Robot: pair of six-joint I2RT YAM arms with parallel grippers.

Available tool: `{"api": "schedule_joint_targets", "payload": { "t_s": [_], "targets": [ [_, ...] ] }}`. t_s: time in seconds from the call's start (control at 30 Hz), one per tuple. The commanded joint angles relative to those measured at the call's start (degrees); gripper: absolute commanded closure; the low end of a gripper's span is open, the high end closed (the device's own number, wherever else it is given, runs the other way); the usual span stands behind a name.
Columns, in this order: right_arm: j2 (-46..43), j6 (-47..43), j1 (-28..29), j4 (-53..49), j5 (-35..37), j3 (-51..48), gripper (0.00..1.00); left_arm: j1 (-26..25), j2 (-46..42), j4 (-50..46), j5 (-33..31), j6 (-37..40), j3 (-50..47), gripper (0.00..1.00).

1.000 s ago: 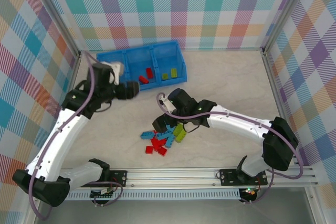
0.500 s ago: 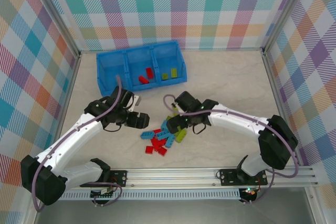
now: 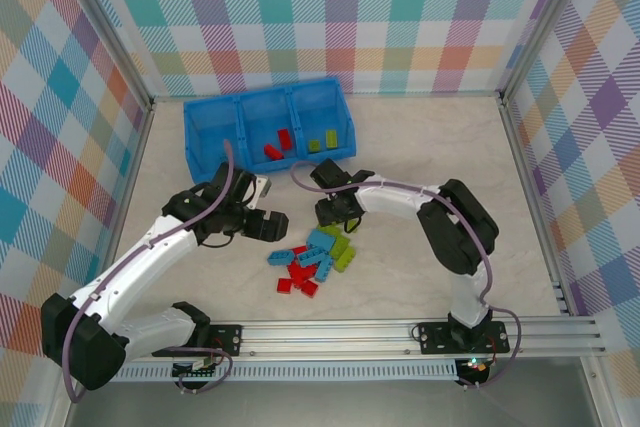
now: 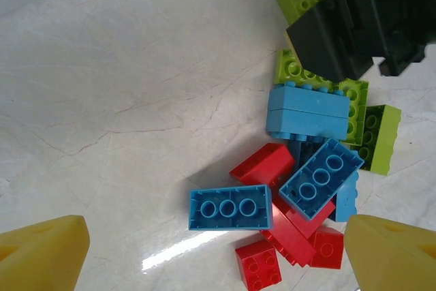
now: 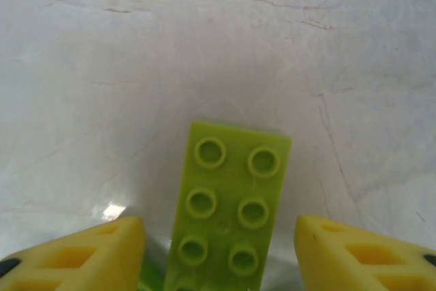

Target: Sort the legos into containers by color

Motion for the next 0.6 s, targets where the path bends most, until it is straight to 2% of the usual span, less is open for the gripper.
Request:
{"api": "schedule_joint_targets", "payload": {
  "t_s": [0.0, 0.1, 0.13, 0.23, 0.37, 0.57],
  "targets": [
    [1.4, 1.7, -0.3, 2.3, -0.2, 0.2, 0.53, -0.3, -0.4, 0.1, -1.0, 1.3, -0.6, 0.02],
    [-0.2, 2.3, -0.3, 2.8, 0.3, -0.6, 0.7, -0.3, -0.3, 0.3, -0.9, 1.5, -0.9, 0.0],
    [-1.4, 2.1, -0.4, 3.2, 0.5, -1.0, 0.72, -0.3, -0.6, 0.7, -0.6, 1.7, -1.0, 0.0],
    [-7.3, 0.5, -1.3, 6.9, 0.2, -2.2, 0.73, -0.3, -2.5, 2.5, 1.6, 2.4, -2.2, 0.0],
    [-12.4, -3.4, -5.2, 17.1, -1.4, -1.8, 0.73, -0.3, -5.2, 4.2, 5.2, 2.6, -2.9, 0.0],
    [-3.0, -7.1, -10.9, 21.9, -0.2, 10.2, 0.73, -0.3, -8.5, 6.5, 6.5, -0.6, -4.7, 0.0]
  ]
}}
